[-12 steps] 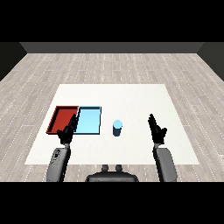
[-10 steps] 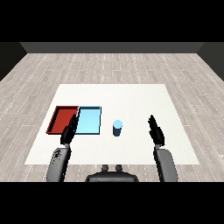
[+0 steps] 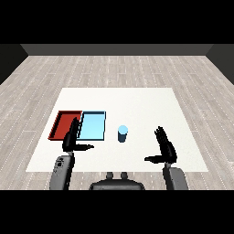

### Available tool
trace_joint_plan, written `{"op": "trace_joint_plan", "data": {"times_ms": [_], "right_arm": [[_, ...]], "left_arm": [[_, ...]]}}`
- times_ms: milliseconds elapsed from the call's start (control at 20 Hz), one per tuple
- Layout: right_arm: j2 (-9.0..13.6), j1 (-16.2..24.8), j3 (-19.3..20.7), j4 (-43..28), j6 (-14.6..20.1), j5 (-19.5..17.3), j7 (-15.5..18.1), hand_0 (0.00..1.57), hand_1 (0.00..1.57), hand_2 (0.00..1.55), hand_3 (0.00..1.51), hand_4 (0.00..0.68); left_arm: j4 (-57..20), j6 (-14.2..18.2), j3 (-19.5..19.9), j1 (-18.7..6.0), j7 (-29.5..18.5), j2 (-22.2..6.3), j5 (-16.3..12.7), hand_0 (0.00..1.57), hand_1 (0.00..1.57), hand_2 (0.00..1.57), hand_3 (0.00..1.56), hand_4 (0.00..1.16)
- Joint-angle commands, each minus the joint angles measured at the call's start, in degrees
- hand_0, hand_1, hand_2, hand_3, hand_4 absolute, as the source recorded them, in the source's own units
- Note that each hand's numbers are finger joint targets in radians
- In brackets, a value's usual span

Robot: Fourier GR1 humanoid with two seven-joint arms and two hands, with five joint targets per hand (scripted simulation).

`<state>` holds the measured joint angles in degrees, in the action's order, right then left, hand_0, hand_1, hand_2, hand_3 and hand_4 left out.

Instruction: Pick the blue can and put it in the blue box

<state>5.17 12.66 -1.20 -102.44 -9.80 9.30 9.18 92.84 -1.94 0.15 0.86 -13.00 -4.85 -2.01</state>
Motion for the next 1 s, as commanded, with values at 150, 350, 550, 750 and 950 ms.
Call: {"op": "trace_joint_plan", "data": {"times_ms": [150, 350, 550, 750, 950], "right_arm": [[1.22, 2.83, 2.2, -1.38, -6.18, 4.66, 3.85, 0.0, 0.0, 0.0, 0.0, 0.0], [0.37, -0.17, 3.2, 3.34, -6.69, 3.63, 5.58, 0.0, 0.0, 0.0, 0.0, 0.0], [-2.7, 4.0, 0.4, -0.9, -4.56, 2.66, 3.11, 0.0, 0.0, 0.0, 0.0, 0.0], [-2.07, -3.53, 3.15, 5.69, -4.18, 5.46, -0.51, 0.0, 0.0, 0.0, 0.0, 0.0], [-4.37, -9.38, 2.3, 11.67, -1.51, 4.26, -0.85, 0.0, 0.0, 0.0, 0.0, 0.0]], "left_arm": [[-2.75, -2.34, 2.06, 0.73, -8.73, -0.02, -1.35, 0.0, 0.0, 0.0, 0.0, 0.0], [-5.81, -1.61, 2.76, -4.46, -8.15, 0.38, -0.72, 0.0, 0.0, 0.0, 0.0, 0.0], [3.33, -2.71, 1.95, 2.93, -5.62, 0.22, -2.07, 0.0, 0.0, 0.0, 0.0, 0.0], [0.21, -1.75, 2.18, -0.26, -5.31, 1.28, -1.93, 0.0, 0.0, 0.0, 0.0, 0.0], [2.51, -3.4, 3.04, 2.1, -6.12, 0.31, -3.19, 0.0, 0.0, 0.0, 0.0, 0.0]]}}
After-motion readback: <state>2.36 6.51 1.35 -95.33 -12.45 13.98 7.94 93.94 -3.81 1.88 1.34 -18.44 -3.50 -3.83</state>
